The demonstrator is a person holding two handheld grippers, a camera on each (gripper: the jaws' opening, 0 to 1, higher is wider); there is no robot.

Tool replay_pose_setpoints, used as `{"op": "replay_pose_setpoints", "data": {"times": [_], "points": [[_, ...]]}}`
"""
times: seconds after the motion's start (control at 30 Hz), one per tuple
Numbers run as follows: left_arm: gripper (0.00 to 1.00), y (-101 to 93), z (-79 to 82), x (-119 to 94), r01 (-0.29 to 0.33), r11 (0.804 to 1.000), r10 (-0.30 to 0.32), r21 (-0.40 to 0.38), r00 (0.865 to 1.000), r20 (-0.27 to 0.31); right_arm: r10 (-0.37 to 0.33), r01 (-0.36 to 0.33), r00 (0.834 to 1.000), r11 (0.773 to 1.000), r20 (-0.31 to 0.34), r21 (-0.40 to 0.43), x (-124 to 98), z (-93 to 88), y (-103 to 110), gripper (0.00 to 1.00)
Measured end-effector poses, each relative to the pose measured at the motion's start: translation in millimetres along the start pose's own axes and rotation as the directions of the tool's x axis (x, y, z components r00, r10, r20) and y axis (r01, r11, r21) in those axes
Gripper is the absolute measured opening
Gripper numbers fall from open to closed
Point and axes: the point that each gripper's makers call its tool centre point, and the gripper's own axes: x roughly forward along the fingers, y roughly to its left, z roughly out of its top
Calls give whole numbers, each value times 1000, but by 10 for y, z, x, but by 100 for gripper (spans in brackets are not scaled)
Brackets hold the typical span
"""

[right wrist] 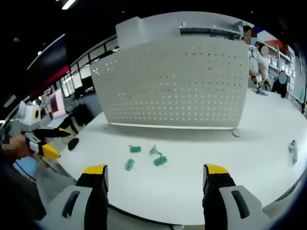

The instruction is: Insert the hook assembly into the mounting plate slot until the hook locks in place.

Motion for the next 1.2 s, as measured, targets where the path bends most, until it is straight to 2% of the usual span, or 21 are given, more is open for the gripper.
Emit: {"op": "replay_pose_setpoints", "data": {"times": [0.43,0.67,1.07,1.2], "points": [[100,24,11,-58,-15,1000,15,6,1000,7,12,-12,1000,1000,-1,2,-10,-4,36,82],[100,10,-13,-74,-20,1000,20,-5,1000,11,-4,4,1000,1000,10,-14,-77,47,-7,81],[100,-4,-28,-84,-28,1000,28,-9,1000,0,16,-16,1000,1000,-13,-2,15,-20,2,81],[100,16,17,-80,-31,999,31,-12,999,7,23,-23,1000,1000,-18,1,43,-8,5,81]]}}
